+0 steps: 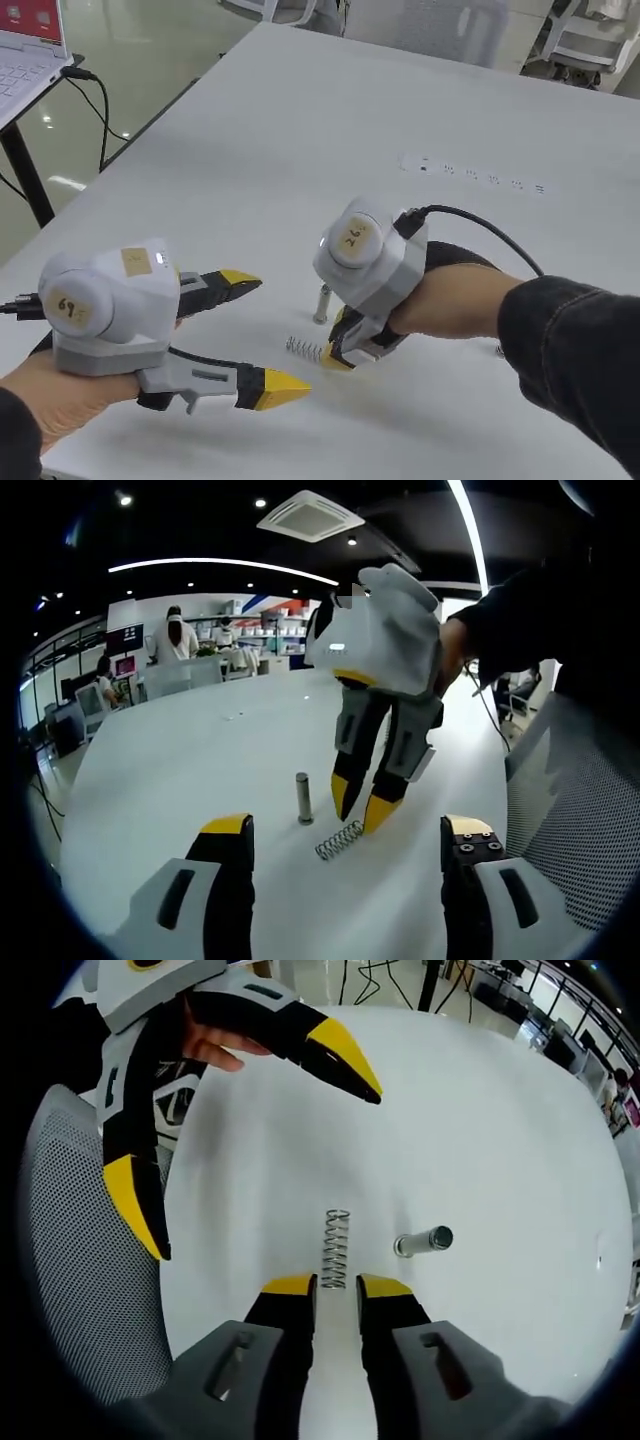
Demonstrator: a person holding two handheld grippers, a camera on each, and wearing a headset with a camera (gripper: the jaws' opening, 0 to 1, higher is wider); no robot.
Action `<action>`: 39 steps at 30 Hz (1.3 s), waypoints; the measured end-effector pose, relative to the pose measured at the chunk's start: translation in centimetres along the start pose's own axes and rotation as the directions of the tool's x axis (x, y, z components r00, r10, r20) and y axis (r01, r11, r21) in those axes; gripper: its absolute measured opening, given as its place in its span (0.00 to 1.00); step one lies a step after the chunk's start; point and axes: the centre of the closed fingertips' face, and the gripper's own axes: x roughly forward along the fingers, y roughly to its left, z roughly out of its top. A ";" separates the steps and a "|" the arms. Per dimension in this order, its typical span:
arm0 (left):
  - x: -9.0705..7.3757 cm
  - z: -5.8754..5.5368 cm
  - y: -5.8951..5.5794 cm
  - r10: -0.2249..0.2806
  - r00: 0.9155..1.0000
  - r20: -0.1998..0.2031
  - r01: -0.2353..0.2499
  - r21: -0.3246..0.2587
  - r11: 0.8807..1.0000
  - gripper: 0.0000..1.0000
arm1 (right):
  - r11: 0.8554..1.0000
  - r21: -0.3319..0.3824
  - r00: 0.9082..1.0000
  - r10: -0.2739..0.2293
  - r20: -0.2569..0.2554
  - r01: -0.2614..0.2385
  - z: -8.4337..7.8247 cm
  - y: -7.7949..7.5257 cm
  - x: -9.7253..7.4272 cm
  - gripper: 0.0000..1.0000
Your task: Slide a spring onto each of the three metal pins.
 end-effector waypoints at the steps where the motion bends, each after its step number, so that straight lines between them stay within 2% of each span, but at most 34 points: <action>1: 0.0 0.0 0.0 0.000 1.000 -0.001 0.000 0.000 1.000 0.75 | 1.000 0.001 1.000 0.000 0.000 0.000 0.0 0.0 0.1 0.18; 7: -0.1 -0.1 0.0 0.001 1.000 -0.003 -0.001 -0.004 1.000 0.74 | 1.000 -0.012 1.000 -0.006 -0.023 0.006 -0.4 0.0 0.6 0.15; 22: -0.2 -0.4 0.0 0.003 1.000 -0.011 -0.003 -0.009 1.000 0.73 | 1.000 -0.031 1.000 -0.004 -0.027 0.004 -0.5 0.3 0.6 0.13; 32: -0.1 -0.6 -0.3 -0.002 1.000 -0.016 0.002 -0.012 1.000 0.70 | 0.998 -0.070 1.000 -0.003 -0.011 0.002 -0.1 1.2 -1.7 0.13; 39: 0.1 -0.1 -0.9 -0.023 1.000 -0.009 0.023 0.000 1.000 0.65 | 0.997 -0.072 1.000 0.014 0.024 -0.013 -0.1 1.9 -4.2 0.13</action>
